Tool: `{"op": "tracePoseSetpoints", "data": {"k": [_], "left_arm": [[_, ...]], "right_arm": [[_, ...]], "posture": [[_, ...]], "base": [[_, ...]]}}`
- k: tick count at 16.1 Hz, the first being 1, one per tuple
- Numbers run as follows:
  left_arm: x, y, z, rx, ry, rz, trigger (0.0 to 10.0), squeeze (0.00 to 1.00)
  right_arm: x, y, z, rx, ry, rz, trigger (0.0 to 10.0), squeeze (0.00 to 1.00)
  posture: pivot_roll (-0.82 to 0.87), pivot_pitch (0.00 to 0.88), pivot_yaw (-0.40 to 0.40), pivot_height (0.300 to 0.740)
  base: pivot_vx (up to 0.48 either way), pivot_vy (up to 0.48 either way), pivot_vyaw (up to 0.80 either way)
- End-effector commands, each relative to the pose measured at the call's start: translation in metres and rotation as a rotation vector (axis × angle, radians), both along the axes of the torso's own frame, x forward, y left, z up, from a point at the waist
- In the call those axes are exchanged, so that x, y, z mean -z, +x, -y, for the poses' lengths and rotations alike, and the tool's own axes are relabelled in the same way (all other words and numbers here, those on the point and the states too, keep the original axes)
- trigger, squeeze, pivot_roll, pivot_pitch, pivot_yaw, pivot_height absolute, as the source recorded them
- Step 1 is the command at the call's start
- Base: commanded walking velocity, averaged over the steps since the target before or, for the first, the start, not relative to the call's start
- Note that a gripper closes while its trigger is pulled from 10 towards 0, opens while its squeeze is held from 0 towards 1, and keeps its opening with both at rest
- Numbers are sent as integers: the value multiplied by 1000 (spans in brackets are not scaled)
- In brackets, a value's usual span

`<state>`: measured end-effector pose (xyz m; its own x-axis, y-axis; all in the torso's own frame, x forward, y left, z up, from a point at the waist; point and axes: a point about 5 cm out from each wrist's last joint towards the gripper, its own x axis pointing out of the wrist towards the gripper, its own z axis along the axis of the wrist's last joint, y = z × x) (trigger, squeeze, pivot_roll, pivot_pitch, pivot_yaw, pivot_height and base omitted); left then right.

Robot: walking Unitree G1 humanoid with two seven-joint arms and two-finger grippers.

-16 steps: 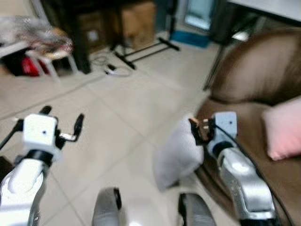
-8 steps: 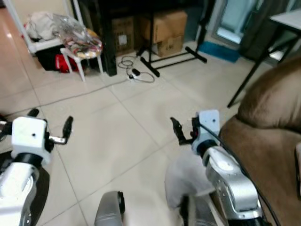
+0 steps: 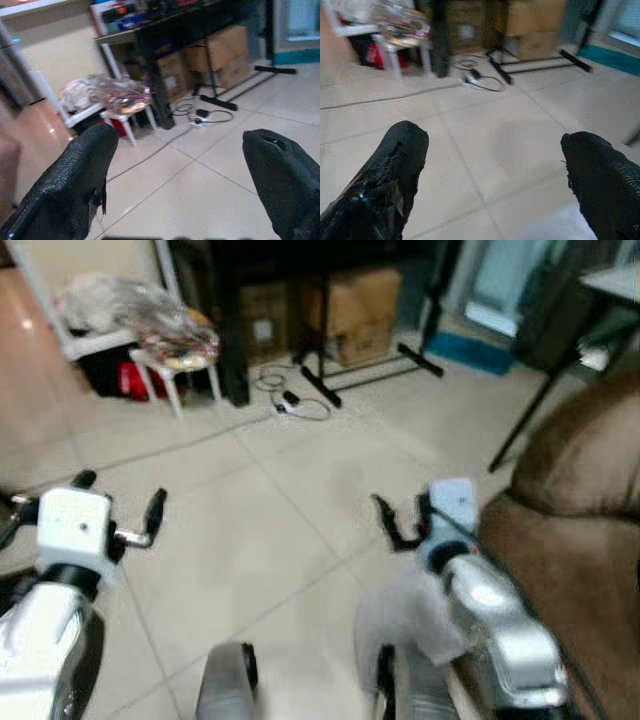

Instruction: Move the pillow to the sofa from floor

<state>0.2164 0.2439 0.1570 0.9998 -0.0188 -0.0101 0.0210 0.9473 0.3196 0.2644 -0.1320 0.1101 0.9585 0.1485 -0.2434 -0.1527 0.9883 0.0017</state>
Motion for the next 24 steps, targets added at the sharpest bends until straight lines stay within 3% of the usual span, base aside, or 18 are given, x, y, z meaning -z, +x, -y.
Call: {"op": "tracePoseSetpoints", "data": {"k": [1,2,12,15,17,24], "left_arm": [[-1,0,-2,0,23,-7,10000,0],[0,0,-1,10,27,-18,10000,0],[-2,2,0,24,-1,1,10000,0],[-2,2,0,24,-8,2,10000,0],[-2,2,0,26,-11,4,10000,0],[-3,3,1,23,-9,5,10000,0]], "right_arm": [[-1,1,1,12,1,1,10000,408],[-1,2,2,19,2,-6,10000,0],[1,3,5,42,4,-26,10000,0],[0,3,5,37,11,-20,10000,0],[-1,3,3,-2,-37,-9,10000,0],[2,3,7,40,-35,-30,10000,0]], "posture": [[23,0,-3,580],[23,0,-2,580],[18,0,-1,580],[19,0,-3,580],[19,0,-3,580],[18,0,-3,580]], "base": [[0,0,0],[0,0,0],[0,0,0],[282,0,0],[292,0,0],[291,0,229]]}}
